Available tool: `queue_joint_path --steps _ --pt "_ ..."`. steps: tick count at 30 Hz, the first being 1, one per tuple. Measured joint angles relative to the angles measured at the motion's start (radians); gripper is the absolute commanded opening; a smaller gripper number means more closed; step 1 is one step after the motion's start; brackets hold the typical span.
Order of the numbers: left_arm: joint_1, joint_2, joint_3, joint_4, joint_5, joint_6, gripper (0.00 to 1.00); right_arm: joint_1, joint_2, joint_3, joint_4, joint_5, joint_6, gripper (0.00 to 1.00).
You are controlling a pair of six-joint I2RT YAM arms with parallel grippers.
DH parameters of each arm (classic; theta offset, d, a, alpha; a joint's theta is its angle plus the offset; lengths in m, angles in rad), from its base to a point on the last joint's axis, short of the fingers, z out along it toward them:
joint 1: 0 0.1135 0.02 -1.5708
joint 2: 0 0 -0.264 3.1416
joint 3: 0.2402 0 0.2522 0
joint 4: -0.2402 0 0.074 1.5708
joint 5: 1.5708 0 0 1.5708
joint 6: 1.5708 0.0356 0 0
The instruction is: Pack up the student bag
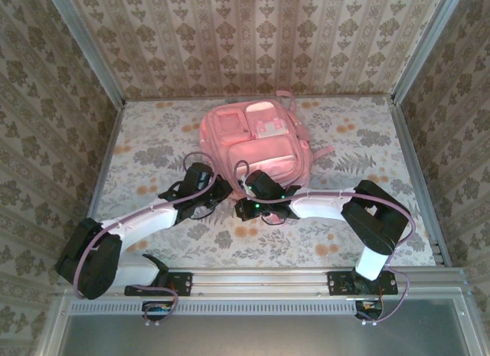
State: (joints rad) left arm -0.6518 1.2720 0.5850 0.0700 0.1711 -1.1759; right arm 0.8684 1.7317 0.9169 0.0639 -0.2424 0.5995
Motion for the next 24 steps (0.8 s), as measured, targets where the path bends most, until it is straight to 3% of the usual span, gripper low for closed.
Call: queue_joint_path --steps 24 --pt "0.011 -0.058 -0.002 -0.066 -0.040 0.014 0.00 0.000 -0.094 -0.094 -0.024 0.052 -0.033 0.00"
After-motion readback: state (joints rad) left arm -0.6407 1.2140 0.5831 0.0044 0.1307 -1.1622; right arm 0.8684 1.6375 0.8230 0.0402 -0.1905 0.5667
